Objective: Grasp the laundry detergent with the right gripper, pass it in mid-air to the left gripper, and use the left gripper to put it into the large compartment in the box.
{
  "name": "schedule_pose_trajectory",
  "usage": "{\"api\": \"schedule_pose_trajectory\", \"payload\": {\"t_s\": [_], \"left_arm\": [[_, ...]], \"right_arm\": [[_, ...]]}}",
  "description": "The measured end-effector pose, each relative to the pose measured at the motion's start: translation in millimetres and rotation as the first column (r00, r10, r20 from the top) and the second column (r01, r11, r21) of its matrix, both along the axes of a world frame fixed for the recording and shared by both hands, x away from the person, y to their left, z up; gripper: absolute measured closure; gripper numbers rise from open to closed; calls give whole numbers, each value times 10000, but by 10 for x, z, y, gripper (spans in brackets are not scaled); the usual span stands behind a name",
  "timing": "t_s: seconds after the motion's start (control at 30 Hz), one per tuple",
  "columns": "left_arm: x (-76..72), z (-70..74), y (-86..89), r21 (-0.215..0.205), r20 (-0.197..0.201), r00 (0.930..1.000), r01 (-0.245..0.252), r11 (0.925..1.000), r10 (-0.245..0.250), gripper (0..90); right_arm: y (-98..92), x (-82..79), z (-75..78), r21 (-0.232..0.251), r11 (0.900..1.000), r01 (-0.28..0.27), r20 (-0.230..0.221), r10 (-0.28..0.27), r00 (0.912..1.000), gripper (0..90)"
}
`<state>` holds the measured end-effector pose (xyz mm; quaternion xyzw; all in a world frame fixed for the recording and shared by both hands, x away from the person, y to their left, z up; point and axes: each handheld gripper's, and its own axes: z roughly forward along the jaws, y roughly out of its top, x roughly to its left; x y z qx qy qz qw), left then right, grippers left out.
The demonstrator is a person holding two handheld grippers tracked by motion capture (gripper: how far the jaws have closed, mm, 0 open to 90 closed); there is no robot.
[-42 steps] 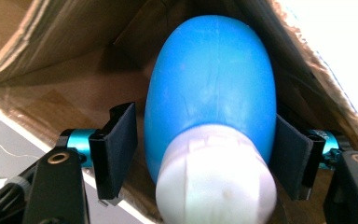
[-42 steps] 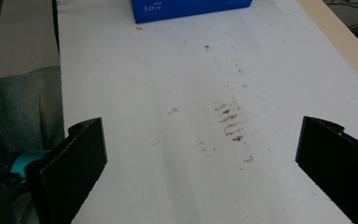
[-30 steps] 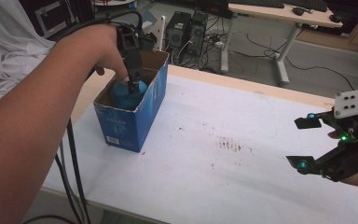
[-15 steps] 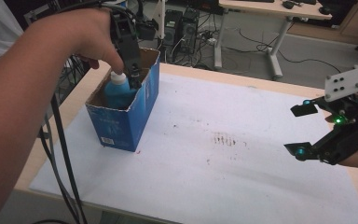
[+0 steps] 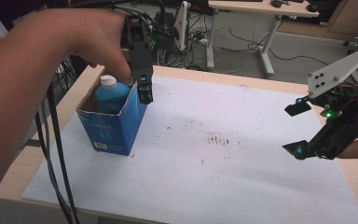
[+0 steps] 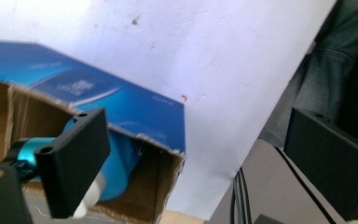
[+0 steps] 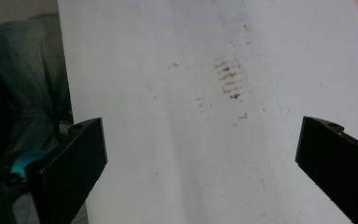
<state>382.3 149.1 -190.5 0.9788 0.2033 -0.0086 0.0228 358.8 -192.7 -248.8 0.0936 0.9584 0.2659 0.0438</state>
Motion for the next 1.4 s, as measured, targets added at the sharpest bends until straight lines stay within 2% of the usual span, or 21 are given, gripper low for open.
{"api": "schedule_pose_trajectory", "payload": {"t_s": [0.1,0.13,0.17,0.23,0.27,0.3,0.47,0.83,1.03,1.07,1.4], "left_arm": [[-10,-23,-60,-5,-114,9994,315,9995,-315,57],[-11,-36,-77,-31,-125,9987,500,9987,-501,57],[-10,-49,-93,-81,-195,9973,707,9975,-708,18],[-18,-71,-121,-322,-507,9942,931,9951,-947,18],[-26,-92,-148,-418,-627,9915,1111,9929,-1136,17],[-26,-92,-148,-418,-627,9915,1111,9929,-1136,17],[-50,-153,-236,-477,-961,9834,1499,9876,-1539,16],[-102,-267,-379,-421,-824,9751,2032,9782,-2061,16],[-130,-459,-415,-563,-822,9690,2289,9718,-2330,16],[-142,-538,-423,-591,-847,9664,2382,9694,-2426,16],[-183,-792,-472,-506,-775,9615,2605,9642,-2638,16]], "right_arm": [[10,24,37,-480,9988,-114,-160,106,9998,9],[10,24,37,-480,9988,-114,-160,106,9998,9],[18,38,58,-742,9971,-180,-206,166,9997,9],[23,44,66,-894,9958,-217,-275,193,9994,9],[30,55,83,-1297,9910,-336,-364,291,9989,9],[30,55,83,-1297,9910,-336,-364,291,9989,9],[47,69,112,-2119,9754,-611,-697,473,9964,9],[67,53,106,-2558,9649,-600,-846,395,9956,9],[90,51,85,-2658,9619,-642,-804,443,9958,9],[96,43,86,-2785,9588,-564,-852,339,9958,9],[123,6,62,-2965,9525,-702,-890,456,9950,9]]}}
